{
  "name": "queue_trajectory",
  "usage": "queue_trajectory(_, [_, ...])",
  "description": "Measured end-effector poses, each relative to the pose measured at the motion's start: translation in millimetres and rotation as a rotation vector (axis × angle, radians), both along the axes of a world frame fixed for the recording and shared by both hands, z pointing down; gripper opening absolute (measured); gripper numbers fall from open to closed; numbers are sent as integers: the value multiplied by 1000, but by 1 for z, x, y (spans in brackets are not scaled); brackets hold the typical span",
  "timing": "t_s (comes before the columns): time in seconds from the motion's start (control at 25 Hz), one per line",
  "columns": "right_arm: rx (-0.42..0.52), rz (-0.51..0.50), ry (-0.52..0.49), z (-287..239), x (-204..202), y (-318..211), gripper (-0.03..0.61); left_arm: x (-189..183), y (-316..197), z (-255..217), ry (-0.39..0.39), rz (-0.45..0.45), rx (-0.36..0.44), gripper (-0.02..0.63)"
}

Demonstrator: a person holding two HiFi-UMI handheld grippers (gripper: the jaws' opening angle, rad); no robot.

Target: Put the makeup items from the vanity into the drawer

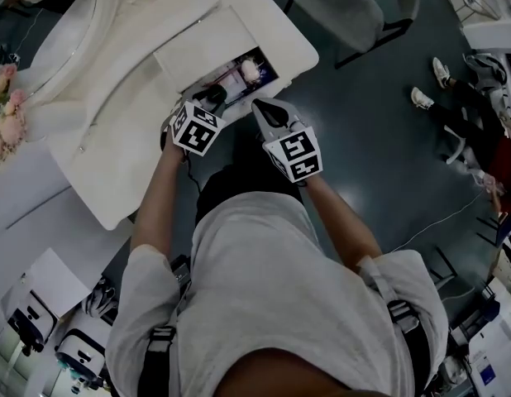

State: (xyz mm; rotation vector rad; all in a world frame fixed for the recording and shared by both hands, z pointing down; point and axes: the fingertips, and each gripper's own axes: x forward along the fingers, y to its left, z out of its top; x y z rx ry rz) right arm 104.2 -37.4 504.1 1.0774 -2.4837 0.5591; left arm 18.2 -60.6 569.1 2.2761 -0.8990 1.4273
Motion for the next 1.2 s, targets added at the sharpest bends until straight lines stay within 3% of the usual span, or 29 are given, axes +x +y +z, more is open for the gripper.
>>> queue_trajectory(0.24, [29,-49,-25,-18,-29,-4,-2,-8,-2,-52,119,-148,189,165])
queue_trajectory(0.32, [42,-95,-21,-23,-45,3,-2,-20,5,-78,172,-240,294,104])
queue_trajectory(0.4, [61,-142,-20,-29,-62,12,-2,-36,16,-103,250,-369,406,3])
queue_trajectory(0.52, [121,-176,-63,-45,-82,12,-2,-64,29,-127,328,-559,532,3])
queue_trajectory(0.68, [151,-151,-140,-80,-94,34,-2,-79,67,-163,410,-706,593,3])
queue_trajectory(0.88, [245,-158,-185,-134,-109,68,-2,-73,114,-222,454,-737,681,3])
queue_trajectory(1.08, [294,-145,-228,-176,-93,106,-2,-54,156,-236,536,-745,694,3])
queue_trajectory(1.2, [318,-155,-204,-187,-86,120,-2,-48,165,-239,538,-746,690,3])
